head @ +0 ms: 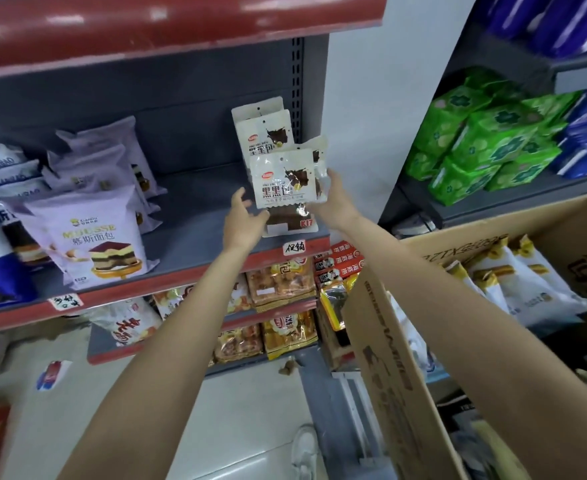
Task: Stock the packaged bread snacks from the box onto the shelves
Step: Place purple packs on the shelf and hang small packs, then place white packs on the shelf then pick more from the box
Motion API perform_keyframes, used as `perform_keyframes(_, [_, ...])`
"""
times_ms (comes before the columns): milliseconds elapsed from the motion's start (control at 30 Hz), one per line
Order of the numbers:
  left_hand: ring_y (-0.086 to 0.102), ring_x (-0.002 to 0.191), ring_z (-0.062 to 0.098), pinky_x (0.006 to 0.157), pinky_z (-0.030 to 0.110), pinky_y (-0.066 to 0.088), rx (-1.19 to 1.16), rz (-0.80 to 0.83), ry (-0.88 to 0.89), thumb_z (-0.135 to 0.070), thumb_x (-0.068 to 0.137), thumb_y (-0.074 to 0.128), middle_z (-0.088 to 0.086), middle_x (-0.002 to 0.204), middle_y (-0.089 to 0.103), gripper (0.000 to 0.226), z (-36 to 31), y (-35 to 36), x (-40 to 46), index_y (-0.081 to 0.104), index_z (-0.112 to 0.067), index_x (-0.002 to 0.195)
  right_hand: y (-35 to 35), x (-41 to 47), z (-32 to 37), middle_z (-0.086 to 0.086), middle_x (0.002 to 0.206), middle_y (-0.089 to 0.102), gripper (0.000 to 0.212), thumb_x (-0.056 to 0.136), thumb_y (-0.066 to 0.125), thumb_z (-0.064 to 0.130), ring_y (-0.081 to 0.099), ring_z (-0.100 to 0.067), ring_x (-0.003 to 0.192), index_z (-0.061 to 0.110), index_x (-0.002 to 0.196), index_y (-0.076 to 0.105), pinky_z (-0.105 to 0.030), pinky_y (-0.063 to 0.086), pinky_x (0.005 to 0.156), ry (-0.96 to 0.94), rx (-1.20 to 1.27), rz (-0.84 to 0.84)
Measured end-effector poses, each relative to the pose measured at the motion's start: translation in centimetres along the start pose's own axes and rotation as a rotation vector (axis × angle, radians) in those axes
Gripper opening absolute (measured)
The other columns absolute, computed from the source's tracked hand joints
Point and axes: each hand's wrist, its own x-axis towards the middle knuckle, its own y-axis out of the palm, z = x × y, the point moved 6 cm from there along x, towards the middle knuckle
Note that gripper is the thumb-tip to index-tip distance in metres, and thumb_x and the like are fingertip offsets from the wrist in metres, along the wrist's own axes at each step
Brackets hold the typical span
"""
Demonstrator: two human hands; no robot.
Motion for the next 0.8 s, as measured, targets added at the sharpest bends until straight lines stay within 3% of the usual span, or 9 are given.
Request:
perform_keyframes(100, [0.052, 0.118, 0.013, 0.089, 0.026, 0.042, 0.043, -0.064, 0.100, -0.026, 0.091, 0.060, -0.003, 0.135, 0.052, 0.058, -2.0, -1.3, -3.3, 0.033, -0.023, 0.143, -2.4, -4.4, 1.2, -0.010, 0.142, 0.044, 0.064, 0.089, 0.061, 0.012, 0.042, -0.024, 0.129, 0.012, 0.145, 0.028, -0.026, 0.035, 0.093, -0.121, -0.077, -0.026])
perform_keyframes(233, [0.058, 0.084, -0.012, 0.068, 0.010, 0.041, 0.076, -0.060, 0.281, -0.034, 0.093, 0.053, -0.021, 0.100, 0.066, 0.028, -5.0, -1.6, -10.0, 0.052, -0.037, 0.121, -7.0, -12.0, 2.2, -0.001, 0.116, 0.062, 0.038, 0.092, 0.057, 0.016, 0.059, -0.015, 0.106, 0.016, 0.130, 0.051, -0.029, 0.047, 0.091, -0.297, -0.143, -0.136])
perform_keyframes(300, [0.062, 0.074, -0.008, 0.063, 0.015, 0.045, 0.078, -0.035, 0.374, -0.036, 0.091, 0.052, -0.021, 0.085, 0.069, 0.019, -6.5, -0.6, -13.9, 0.055, -0.043, 0.108, -10.3, -16.6, 1.3, 0.003, 0.098, 0.069, 0.026, 0.092, 0.057, 0.016, 0.065, -0.014, 0.090, 0.016, 0.119, 0.059, -0.037, 0.053, 0.082, -0.363, -0.278, -0.220])
perform_keyframes(400, [0.065, 0.063, 0.002, 0.059, 0.029, 0.056, 0.179, 0.027, 0.550, -0.038, 0.091, 0.049, -0.021, 0.077, 0.067, 0.019, -8.2, 2.0, -19.3, 0.057, -0.043, 0.108, -14.5, -22.6, -2.2, 0.001, 0.086, 0.072, 0.018, 0.093, 0.057, 0.019, 0.067, -0.021, 0.076, 0.016, 0.108, 0.066, -0.042, 0.053, 0.064, -0.355, -0.565, -0.271])
perform_keyframes(467, [0.063, 0.070, -0.002, 0.062, 0.027, 0.056, 0.318, 0.063, 0.684, -0.038, 0.092, 0.050, -0.023, 0.082, 0.063, 0.021, -8.6, 4.4, -21.9, 0.060, -0.036, 0.111, -16.9, -25.6, -5.5, 0.000, 0.084, 0.072, 0.017, 0.094, 0.055, 0.022, 0.066, -0.022, 0.073, 0.017, 0.106, 0.067, -0.040, 0.052, 0.058, -0.274, -0.691, -0.233])
perform_keyframes(567, [0.054, 0.105, 0.009, 0.084, 0.025, 0.042, 0.517, 0.178, 0.752, -0.041, 0.091, 0.054, -0.012, 0.111, 0.060, 0.031, -7.3, 8.3, -23.8, 0.057, -0.030, 0.119, -19.4, -28.3, -10.8, 0.001, 0.088, 0.072, 0.019, 0.094, 0.056, 0.024, 0.067, -0.017, 0.076, 0.016, 0.108, 0.066, -0.035, 0.053, 0.058, -0.158, -0.740, -0.143])
perform_keyframes(667, [0.034, 0.127, 0.012, 0.096, 0.028, 0.026, 0.623, 0.204, 0.658, -0.048, 0.087, 0.059, -0.007, 0.135, 0.044, 0.051, -5.2, 10.3, -23.7, 0.049, -0.028, 0.132, -19.3, -28.0, -15.4, -0.001, 0.113, 0.065, 0.035, 0.092, 0.059, 0.032, 0.062, -0.021, 0.100, 0.017, 0.123, 0.058, -0.039, 0.052, 0.077, -0.064, -0.679, -0.035])
perform_keyframes(800, [0.033, 0.132, 0.017, 0.100, 0.033, 0.029, 0.592, 0.203, 0.493, -0.054, 0.084, 0.059, -0.004, 0.143, 0.038, 0.066, -3.4, 10.9, -23.3, 0.038, -0.030, 0.142, -15.5, -23.5, -18.2, -0.008, 0.141, 0.041, 0.062, 0.086, 0.059, 0.050, 0.039, -0.033, 0.127, 0.020, 0.137, 0.043, -0.044, 0.037, 0.100, -0.061, -0.821, 0.063])
